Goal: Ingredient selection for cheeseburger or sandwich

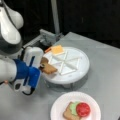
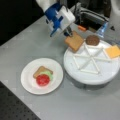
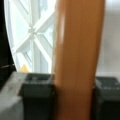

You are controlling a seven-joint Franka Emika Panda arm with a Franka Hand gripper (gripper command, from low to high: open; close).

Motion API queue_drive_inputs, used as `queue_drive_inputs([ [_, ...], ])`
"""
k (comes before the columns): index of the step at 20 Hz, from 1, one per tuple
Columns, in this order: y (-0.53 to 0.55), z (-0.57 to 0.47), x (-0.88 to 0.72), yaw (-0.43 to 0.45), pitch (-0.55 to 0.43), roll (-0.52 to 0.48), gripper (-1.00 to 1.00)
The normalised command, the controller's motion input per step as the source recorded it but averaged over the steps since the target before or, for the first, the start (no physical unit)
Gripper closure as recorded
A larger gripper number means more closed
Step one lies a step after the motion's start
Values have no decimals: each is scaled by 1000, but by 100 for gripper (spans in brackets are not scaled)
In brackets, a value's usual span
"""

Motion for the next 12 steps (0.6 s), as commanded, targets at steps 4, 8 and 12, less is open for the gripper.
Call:
queue_drive_inputs([
  [4, -174, 224, -21, -23, 99, -25, 100],
  [8, -401, 301, 208, -20, 134, -31, 100],
  [12, -376, 181, 328, 96, 81, -11, 100],
])
